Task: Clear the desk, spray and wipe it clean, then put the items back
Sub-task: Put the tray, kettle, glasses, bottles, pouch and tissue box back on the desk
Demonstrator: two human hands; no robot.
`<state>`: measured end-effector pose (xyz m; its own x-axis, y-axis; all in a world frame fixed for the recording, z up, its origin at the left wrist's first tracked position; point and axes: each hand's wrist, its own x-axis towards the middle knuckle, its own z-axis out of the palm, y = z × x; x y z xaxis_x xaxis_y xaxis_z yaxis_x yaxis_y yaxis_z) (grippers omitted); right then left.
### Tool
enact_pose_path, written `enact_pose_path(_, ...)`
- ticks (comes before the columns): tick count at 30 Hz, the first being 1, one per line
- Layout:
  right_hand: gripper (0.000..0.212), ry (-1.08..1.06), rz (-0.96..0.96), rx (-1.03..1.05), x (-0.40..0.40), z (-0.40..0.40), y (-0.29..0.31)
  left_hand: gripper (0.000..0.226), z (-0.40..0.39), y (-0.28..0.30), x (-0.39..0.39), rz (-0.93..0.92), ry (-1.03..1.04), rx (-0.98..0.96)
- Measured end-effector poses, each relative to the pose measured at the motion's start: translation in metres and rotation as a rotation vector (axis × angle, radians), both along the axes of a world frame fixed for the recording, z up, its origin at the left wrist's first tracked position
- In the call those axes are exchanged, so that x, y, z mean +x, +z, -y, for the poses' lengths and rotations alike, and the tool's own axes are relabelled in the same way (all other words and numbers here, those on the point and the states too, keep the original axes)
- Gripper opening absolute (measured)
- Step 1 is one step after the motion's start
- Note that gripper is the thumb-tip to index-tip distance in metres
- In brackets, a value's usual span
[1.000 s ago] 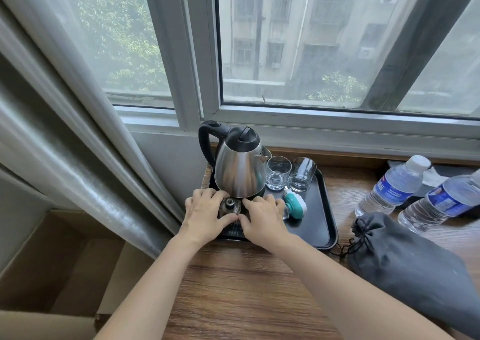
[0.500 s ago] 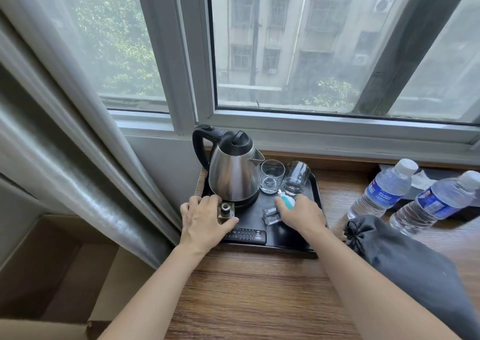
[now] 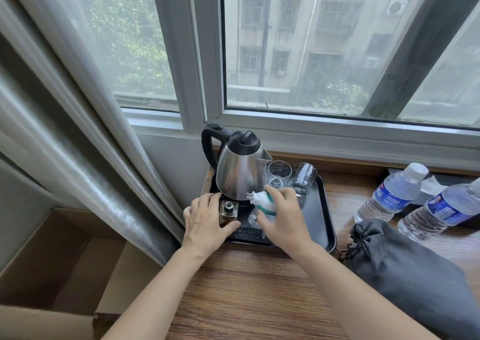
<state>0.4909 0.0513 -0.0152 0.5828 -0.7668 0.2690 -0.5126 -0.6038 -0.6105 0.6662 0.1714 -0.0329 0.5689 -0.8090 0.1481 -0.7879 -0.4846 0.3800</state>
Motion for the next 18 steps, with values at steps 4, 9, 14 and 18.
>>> enact_pose_path(4, 0.062, 0.122, -0.051, -0.086, 0.008, 0.001, -0.009, 0.100, -0.011, -0.001, -0.007, -0.027, 0.088, -0.030)
enact_pose_path(9, 0.062, 0.139, -0.101, -0.063, 0.017, 0.003, -0.011, 0.107, -0.018, -0.008, -0.005, -0.071, 0.156, -0.004)
enact_pose_path(14, 0.062, 0.128, -0.054, -0.034, 0.020, -0.002, -0.011, 0.106, -0.019, -0.013, -0.004, -0.085, 0.167, 0.035)
enact_pose_path(18, 0.065, 0.118, -0.030, -0.016, 0.021, -0.005, -0.009, 0.098, -0.020, -0.016, -0.004, -0.058, 0.148, 0.014)
